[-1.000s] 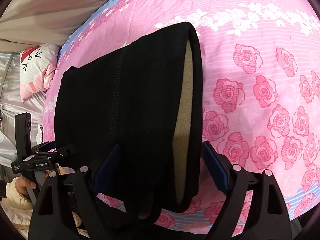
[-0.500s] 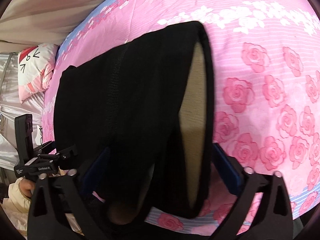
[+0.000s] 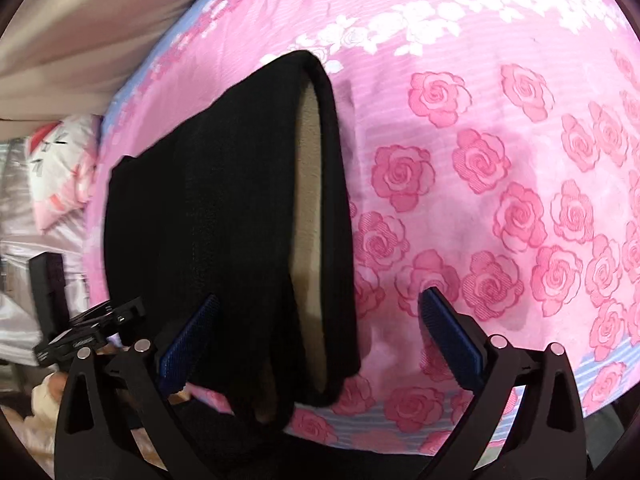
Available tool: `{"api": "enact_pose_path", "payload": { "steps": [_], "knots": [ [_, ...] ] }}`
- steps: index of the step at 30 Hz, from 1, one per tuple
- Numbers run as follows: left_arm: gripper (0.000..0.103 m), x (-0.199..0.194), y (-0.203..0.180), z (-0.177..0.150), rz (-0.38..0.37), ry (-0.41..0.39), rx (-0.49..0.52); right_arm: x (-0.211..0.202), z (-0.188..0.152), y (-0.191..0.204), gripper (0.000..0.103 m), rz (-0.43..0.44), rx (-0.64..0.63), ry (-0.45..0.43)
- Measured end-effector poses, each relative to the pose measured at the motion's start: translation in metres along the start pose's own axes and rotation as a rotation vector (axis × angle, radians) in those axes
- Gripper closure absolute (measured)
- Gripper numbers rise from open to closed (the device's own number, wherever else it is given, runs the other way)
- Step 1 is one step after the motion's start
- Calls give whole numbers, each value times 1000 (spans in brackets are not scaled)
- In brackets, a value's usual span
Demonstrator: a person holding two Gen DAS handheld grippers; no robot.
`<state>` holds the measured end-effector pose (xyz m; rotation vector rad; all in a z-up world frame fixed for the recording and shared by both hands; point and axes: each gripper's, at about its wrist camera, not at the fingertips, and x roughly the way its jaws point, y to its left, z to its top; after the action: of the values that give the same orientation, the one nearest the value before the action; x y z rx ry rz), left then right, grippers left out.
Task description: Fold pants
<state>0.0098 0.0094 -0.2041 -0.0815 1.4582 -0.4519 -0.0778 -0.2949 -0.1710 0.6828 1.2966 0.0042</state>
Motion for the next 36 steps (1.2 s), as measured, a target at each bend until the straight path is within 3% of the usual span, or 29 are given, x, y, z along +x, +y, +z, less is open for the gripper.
{"api": "enact_pose_path", "payload": {
  "steps": [3,5,8,10,11,12,14,16,18,20,22,25,31,36],
  "knots": [
    [14,5,0,3,-24,-3,-9,7,0,6,5,85,-49,19],
    [5,9,-6,4,-11,-7,-3,15,-1,16,12,128,-121,23],
    [5,14,-25,7,10,-10,18,14,-1,18,22,114,-147,5],
    [5,13,-30,8,6,-10,14,11,1,4,49,157,-85,7],
    [5,12,-30,9,-7,-13,5,12,2,-8,61,250,-13,24],
    [5,11,-28,8,-19,-18,-4,11,-1,-8,63,258,-4,22],
    [10,8,-27,9,-38,-34,-25,12,-1,0,64,237,-36,29],
    [28,4,-23,9,-65,-44,-39,13,1,3,65,244,-23,35],
    [37,1,-15,9,-95,-48,-78,10,0,7,67,239,-19,33],
    [59,-3,-9,9,-148,-51,-111,3,-1,15,70,249,-8,27],
    [66,-13,-13,10,-194,-50,-114,-8,-2,27,71,256,-19,22],
    [71,-27,-23,10,-223,-45,-92,-28,-1,41,71,294,-3,40],
    [74,-87,-34,14,-355,15,-103,-88,0,75,71,396,-14,85],
    [75,-169,-45,22,-423,-55,-50,-165,17,131,71,451,-156,-41]
  ]
}}
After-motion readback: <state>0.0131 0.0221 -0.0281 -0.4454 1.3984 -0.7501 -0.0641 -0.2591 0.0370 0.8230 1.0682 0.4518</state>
